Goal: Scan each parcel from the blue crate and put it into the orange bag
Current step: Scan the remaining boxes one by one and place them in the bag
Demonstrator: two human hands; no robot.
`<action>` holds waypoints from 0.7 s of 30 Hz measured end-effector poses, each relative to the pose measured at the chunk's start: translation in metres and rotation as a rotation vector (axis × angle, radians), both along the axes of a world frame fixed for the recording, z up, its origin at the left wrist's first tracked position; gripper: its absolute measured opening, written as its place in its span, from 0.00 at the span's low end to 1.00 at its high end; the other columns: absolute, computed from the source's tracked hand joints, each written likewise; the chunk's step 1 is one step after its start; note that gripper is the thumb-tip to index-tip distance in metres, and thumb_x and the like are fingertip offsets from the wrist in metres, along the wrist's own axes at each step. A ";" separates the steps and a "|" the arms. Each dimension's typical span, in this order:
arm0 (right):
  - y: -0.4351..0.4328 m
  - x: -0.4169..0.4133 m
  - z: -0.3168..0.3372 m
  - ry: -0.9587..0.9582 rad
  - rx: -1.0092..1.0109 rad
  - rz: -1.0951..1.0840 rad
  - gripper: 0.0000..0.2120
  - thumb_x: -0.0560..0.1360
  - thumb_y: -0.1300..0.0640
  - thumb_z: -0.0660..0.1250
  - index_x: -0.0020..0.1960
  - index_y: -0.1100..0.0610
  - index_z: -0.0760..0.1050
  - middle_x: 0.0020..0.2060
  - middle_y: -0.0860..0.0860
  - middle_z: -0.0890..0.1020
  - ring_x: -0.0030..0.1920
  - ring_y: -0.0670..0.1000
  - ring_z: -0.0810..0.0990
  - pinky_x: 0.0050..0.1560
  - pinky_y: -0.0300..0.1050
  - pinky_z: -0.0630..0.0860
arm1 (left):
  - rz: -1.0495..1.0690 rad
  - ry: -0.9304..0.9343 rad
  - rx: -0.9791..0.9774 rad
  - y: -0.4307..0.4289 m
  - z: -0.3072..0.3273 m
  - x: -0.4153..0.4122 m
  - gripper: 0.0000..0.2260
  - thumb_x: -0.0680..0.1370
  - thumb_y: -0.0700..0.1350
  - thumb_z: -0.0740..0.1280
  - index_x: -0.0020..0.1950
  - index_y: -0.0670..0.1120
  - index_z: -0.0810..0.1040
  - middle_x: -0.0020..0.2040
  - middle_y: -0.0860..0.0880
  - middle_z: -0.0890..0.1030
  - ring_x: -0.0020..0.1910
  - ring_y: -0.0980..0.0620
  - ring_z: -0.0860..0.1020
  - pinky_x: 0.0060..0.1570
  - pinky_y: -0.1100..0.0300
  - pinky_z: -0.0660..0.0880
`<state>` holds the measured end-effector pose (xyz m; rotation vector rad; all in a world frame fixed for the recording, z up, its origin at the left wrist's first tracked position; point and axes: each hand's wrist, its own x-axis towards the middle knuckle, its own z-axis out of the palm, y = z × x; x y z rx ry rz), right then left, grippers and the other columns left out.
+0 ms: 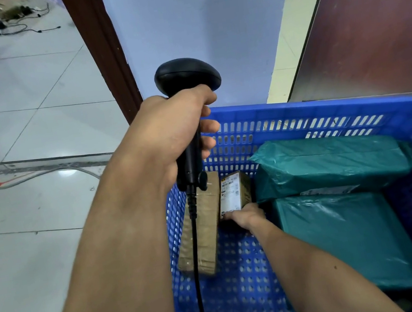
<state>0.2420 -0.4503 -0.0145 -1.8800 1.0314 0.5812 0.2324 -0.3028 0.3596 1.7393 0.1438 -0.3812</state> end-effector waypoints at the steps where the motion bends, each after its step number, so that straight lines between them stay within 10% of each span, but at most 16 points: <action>1: 0.000 0.001 0.000 0.002 -0.019 0.003 0.50 0.63 0.38 0.80 0.74 0.61 0.64 0.67 0.58 0.76 0.63 0.59 0.78 0.63 0.52 0.78 | 0.000 0.002 -0.003 -0.001 0.000 0.000 0.08 0.79 0.49 0.71 0.49 0.43 0.81 0.34 0.48 0.84 0.27 0.52 0.76 0.34 0.58 0.79; 7: -0.008 -0.005 0.008 0.029 -0.069 0.112 0.41 0.69 0.33 0.73 0.72 0.59 0.69 0.59 0.55 0.81 0.38 0.53 0.85 0.38 0.45 0.83 | -0.005 -0.033 -0.013 -0.003 0.002 0.003 0.09 0.79 0.49 0.71 0.49 0.43 0.81 0.34 0.48 0.84 0.27 0.52 0.77 0.33 0.58 0.79; 12: -0.019 -0.018 0.039 0.055 -0.285 0.356 0.42 0.66 0.32 0.71 0.70 0.59 0.73 0.61 0.55 0.82 0.53 0.58 0.85 0.55 0.52 0.83 | 0.017 -0.039 -0.023 0.000 0.003 0.007 0.09 0.79 0.49 0.71 0.48 0.44 0.81 0.34 0.48 0.84 0.26 0.53 0.77 0.32 0.59 0.79; 21: -0.061 -0.085 0.161 -0.021 -0.477 0.804 0.34 0.76 0.35 0.68 0.70 0.61 0.71 0.64 0.58 0.79 0.62 0.60 0.80 0.55 0.49 0.74 | -0.031 -0.073 -0.053 -0.022 0.010 -0.001 0.09 0.79 0.49 0.71 0.48 0.44 0.80 0.34 0.47 0.84 0.26 0.52 0.77 0.35 0.56 0.79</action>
